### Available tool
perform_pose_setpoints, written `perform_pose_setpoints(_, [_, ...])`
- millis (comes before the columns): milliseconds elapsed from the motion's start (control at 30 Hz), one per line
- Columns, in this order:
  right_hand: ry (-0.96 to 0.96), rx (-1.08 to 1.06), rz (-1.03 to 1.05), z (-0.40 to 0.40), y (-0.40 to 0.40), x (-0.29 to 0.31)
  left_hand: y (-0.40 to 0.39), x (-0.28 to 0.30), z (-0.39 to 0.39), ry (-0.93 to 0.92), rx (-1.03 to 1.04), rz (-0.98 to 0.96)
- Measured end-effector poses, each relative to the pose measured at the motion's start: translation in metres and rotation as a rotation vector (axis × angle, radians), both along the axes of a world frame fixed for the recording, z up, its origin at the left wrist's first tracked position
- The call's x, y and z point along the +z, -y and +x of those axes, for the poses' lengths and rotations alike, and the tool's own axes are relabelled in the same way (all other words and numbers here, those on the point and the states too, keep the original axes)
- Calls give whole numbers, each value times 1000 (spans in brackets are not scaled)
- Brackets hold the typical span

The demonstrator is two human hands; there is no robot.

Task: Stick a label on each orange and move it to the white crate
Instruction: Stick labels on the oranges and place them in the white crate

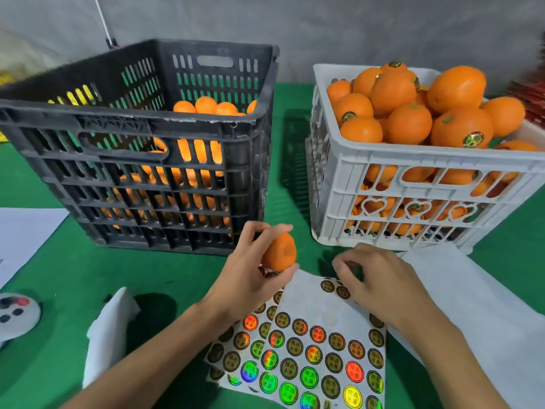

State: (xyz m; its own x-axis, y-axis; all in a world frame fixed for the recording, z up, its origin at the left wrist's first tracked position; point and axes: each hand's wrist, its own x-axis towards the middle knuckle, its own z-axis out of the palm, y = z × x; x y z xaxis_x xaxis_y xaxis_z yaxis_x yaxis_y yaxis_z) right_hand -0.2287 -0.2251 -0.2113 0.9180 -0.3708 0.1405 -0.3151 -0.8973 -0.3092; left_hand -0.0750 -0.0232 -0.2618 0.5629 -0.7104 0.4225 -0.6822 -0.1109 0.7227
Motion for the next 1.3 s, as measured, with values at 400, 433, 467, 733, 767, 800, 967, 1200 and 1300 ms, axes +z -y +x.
perform_pose_setpoints(400, [-152,98,92,-2,-1,-11,3,5,-13,64,-2,-3])
perform_pose_setpoints(433, [-104,116,52,0,-6,-14,4,5,-13,35,-14,-30])
perform_pose_setpoints(467, [-63,135,19,3,-10,-17,4,4,-14,-5,-26,-54])
perform_pose_setpoints(733, [91,242,140,10,-29,-30,4,-8,-29,-315,76,-151])
perform_pose_setpoints(767, [77,259,152,9,-29,-30,3,-8,-30,-318,84,-155])
perform_pose_setpoints(800, [56,273,140,9,-30,-31,3,-8,-31,-319,90,-161])
perform_pose_setpoints(967, [-13,294,32,18,-38,-34,3,-9,-33,-345,123,-193])
perform_pose_setpoints(1200, [151,343,-26,28,-42,-33,4,-11,-31,-401,130,-220])
perform_pose_setpoints(1300, [201,437,-183,28,-41,-31,5,-14,-29,-472,113,-246])
